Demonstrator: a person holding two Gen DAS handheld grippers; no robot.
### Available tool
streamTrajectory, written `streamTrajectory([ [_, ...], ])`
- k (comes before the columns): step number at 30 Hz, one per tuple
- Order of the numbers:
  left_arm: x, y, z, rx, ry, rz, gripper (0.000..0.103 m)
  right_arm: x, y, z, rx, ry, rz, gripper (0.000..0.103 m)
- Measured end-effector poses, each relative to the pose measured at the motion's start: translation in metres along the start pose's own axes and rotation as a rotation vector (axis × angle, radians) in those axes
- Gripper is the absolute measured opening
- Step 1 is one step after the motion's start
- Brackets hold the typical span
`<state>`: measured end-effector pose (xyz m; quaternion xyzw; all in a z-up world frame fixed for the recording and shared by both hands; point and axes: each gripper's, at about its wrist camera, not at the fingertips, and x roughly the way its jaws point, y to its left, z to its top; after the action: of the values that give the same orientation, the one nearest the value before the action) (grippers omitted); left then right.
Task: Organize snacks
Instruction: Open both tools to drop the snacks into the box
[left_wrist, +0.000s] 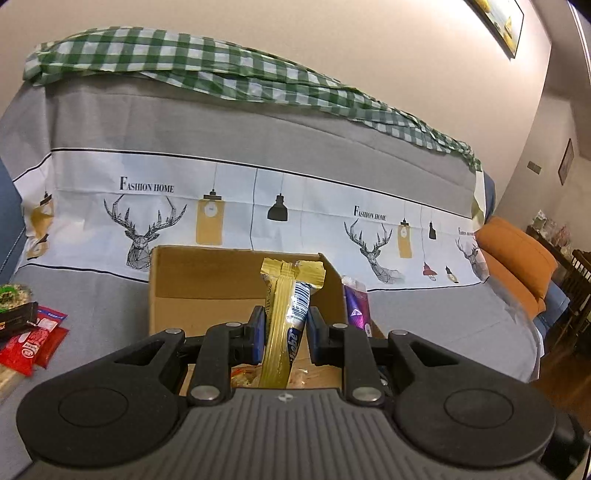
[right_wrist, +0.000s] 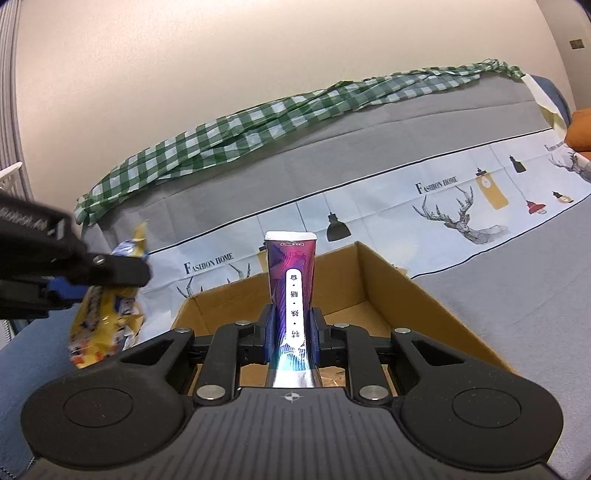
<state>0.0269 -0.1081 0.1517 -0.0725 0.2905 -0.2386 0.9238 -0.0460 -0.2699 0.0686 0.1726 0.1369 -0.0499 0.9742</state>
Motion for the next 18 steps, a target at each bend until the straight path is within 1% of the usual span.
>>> streamTrajectory([
  [3, 0.004, -0.003, 0.002, 0.004, 0.004, -0.004, 0.025, 0.000, 0.001, 0.000, -0.006, -0.008, -0.005, 0.021],
  [4, 0.005, -0.004, 0.003, 0.007, 0.004, 0.000, 0.035, 0.001, 0.001, -0.001, -0.008, -0.003, -0.004, 0.025],
  [5, 0.005, -0.004, 0.003, 0.009, 0.003, -0.003, 0.051, 0.003, 0.002, -0.002, -0.011, 0.012, -0.001, 0.027],
  [6, 0.003, -0.003, 0.003, 0.007, -0.007, -0.010, 0.057, 0.004, 0.004, -0.003, -0.020, 0.026, -0.014, 0.034],
  [7, -0.001, -0.001, 0.002, 0.006, -0.029, -0.019, 0.062, 0.004, 0.006, -0.005, -0.029, 0.029, -0.038, 0.055],
  [8, -0.004, 0.000, 0.000, 0.009, -0.047, -0.021, 0.063, 0.004, 0.007, -0.005, -0.034, 0.025, -0.054, 0.073],
  [9, -0.007, 0.002, -0.002, 0.010, -0.064, -0.018, 0.063, 0.003, 0.008, -0.005, -0.033, 0.018, -0.058, 0.077],
  [12, -0.018, 0.013, -0.009, -0.007, -0.113, -0.009, 0.063, 0.003, 0.008, -0.005, -0.034, 0.019, -0.050, 0.078],
  [13, -0.021, 0.016, -0.012, -0.007, -0.128, 0.010, 0.064, 0.004, 0.009, -0.005, -0.037, 0.023, -0.048, 0.078],
  [14, -0.024, 0.021, -0.015, -0.011, -0.135, 0.031, 0.065, 0.004, 0.010, -0.006, -0.041, 0.025, -0.047, 0.078],
  [18, -0.034, 0.049, -0.024, -0.057, -0.141, 0.057, 0.065, 0.006, 0.013, -0.007, -0.047, 0.036, -0.033, 0.078],
])
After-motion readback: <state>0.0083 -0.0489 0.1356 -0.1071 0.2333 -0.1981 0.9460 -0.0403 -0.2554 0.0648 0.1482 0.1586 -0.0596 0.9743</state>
